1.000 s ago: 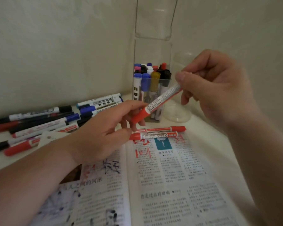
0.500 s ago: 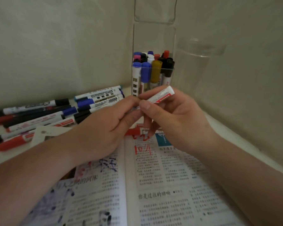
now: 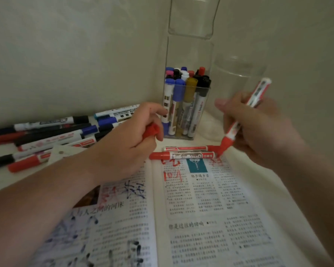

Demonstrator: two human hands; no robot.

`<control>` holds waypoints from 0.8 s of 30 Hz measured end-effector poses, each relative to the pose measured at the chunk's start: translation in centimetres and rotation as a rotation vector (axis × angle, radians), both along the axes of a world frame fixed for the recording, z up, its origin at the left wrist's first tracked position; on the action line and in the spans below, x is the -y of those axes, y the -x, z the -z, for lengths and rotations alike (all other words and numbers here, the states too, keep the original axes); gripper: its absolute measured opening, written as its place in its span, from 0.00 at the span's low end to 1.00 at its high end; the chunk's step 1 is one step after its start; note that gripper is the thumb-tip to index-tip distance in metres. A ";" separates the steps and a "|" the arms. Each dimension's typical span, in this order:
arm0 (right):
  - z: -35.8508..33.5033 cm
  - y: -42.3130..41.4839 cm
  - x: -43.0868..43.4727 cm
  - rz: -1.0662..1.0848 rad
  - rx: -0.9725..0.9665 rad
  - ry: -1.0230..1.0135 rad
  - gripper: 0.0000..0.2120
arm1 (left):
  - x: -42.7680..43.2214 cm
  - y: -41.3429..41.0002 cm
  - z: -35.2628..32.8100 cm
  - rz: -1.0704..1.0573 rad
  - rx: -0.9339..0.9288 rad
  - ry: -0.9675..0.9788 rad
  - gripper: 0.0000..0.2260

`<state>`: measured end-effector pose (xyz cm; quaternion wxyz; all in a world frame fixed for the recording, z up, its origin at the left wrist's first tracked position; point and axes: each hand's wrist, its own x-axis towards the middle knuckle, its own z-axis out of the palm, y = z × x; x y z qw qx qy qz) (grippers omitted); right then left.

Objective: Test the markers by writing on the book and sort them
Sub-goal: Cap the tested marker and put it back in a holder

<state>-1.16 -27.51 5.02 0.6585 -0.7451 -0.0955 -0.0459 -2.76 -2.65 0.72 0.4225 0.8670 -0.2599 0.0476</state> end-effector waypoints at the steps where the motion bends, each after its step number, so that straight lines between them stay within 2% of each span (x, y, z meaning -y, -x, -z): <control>1: 0.2 0.3 0.0 -0.111 -0.051 0.146 0.18 | 0.1 0.0 0.1 -0.010 0.017 -0.021 0.18; 3: 1.0 1.2 -0.2 -0.283 -0.161 0.278 0.22 | 0.3 -0.1 0.1 -0.020 0.044 -0.056 0.17; 4: 1.6 1.5 -0.3 -0.324 -0.219 0.240 0.23 | 0.4 -0.1 0.1 -0.022 0.043 -0.073 0.17; 6: 2.9 1.8 -0.4 -0.354 -0.282 0.139 0.17 | 0.4 -0.2 0.1 -0.023 0.029 -0.087 0.17; 9: 3.8 1.8 -0.6 -0.320 -0.251 0.188 0.05 | 0.5 -0.4 0.2 -0.036 0.002 -0.056 0.13; 13: 4.0 2.1 -1.0 -0.205 -0.242 0.241 0.07 | 0.4 -0.5 0.2 -0.056 0.142 -0.138 0.08; 15: 4.1 2.2 -1.1 -0.175 -0.217 0.265 0.09 | 0.3 -0.7 0.3 -0.021 0.189 -0.186 0.10; 21: 4.2 2.2 -1.4 -0.175 -0.124 0.373 0.07 | 0.3 -1.4 0.9 0.006 0.198 -0.270 0.13; 24: 4.0 2.4 -1.5 -0.226 -0.136 0.391 0.08 | 0.2 -1.6 1.1 0.035 0.196 -0.330 0.14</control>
